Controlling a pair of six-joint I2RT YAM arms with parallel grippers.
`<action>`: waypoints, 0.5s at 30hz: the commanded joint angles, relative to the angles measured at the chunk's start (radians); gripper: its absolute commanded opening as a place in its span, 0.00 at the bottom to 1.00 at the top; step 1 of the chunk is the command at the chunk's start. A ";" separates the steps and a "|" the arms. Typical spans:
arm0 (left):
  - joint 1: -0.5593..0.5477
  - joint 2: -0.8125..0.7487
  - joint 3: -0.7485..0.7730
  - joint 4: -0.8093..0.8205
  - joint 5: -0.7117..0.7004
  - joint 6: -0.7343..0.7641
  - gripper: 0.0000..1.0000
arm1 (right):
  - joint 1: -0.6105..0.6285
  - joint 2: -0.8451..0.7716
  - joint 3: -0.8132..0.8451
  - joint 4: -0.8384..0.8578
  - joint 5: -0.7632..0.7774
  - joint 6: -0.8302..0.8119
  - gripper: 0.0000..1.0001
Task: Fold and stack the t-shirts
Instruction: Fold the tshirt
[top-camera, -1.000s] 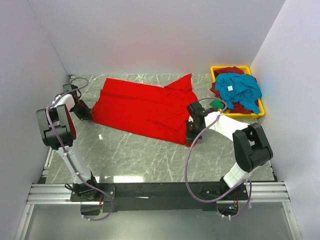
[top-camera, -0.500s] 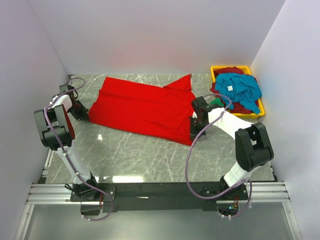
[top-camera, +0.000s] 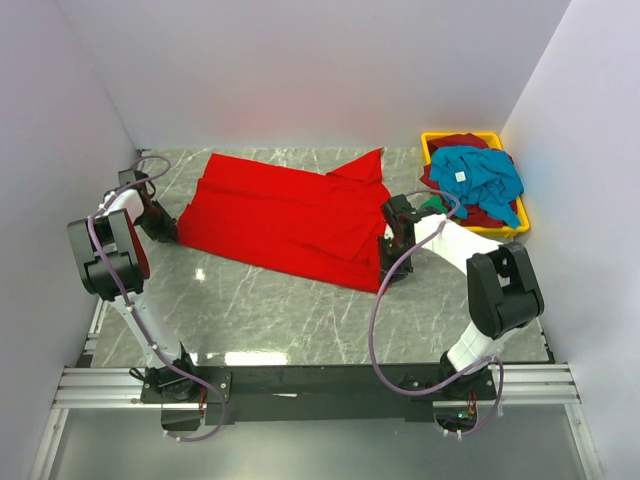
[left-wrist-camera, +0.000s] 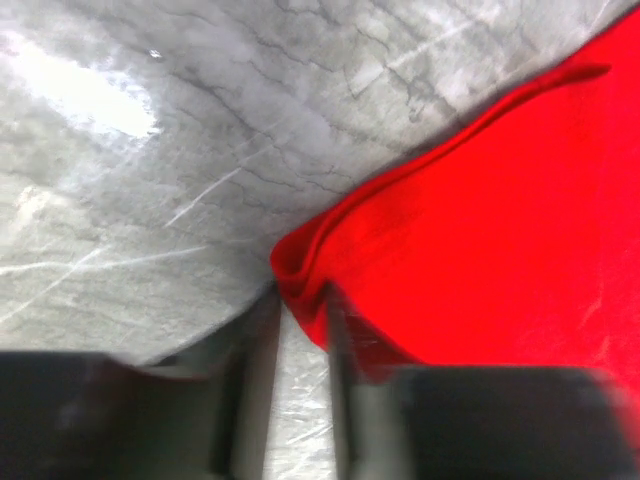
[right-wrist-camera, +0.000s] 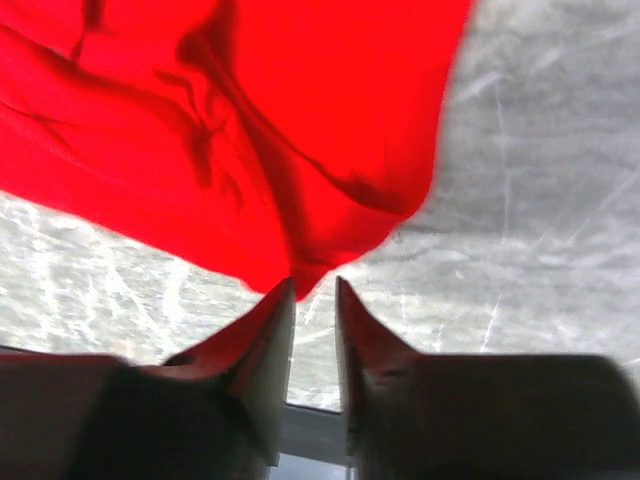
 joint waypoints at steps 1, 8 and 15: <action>0.016 -0.053 0.010 -0.014 -0.069 0.020 0.33 | -0.007 -0.034 0.019 -0.061 0.019 -0.007 0.37; 0.018 -0.116 0.023 -0.049 -0.071 0.009 0.71 | 0.005 -0.041 0.203 -0.109 0.015 -0.022 0.52; -0.017 -0.194 0.049 -0.054 -0.102 -0.012 0.74 | 0.040 0.045 0.355 -0.006 -0.036 -0.013 0.52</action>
